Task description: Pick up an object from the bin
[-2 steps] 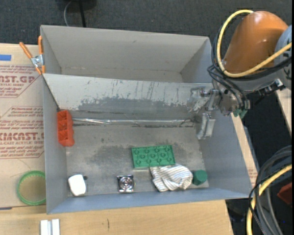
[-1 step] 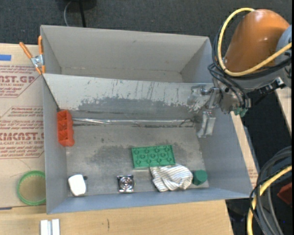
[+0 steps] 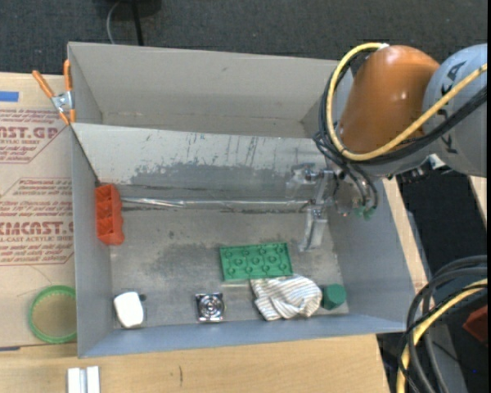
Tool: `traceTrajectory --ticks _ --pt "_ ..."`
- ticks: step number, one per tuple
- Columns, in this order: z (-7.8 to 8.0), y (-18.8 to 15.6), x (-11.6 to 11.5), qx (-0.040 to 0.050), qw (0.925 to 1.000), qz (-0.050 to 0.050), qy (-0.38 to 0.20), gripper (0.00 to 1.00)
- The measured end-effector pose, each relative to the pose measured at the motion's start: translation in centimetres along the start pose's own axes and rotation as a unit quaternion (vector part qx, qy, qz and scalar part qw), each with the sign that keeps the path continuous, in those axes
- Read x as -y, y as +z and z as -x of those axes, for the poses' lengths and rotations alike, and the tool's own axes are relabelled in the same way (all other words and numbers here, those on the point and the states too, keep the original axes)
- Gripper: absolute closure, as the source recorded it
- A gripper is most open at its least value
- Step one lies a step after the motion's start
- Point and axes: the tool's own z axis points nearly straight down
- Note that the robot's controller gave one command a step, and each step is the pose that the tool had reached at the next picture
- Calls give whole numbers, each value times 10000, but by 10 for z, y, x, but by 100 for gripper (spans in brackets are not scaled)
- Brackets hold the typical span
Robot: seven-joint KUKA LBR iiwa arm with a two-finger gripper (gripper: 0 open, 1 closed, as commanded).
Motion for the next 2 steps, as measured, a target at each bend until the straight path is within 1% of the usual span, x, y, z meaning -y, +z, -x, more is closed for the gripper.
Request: traceTrajectory --ticks 1,2 --pt "-28 18 -20 6 9997 9 -252 0" --pt "-29 53 -39 21 9996 -1 -277 0"
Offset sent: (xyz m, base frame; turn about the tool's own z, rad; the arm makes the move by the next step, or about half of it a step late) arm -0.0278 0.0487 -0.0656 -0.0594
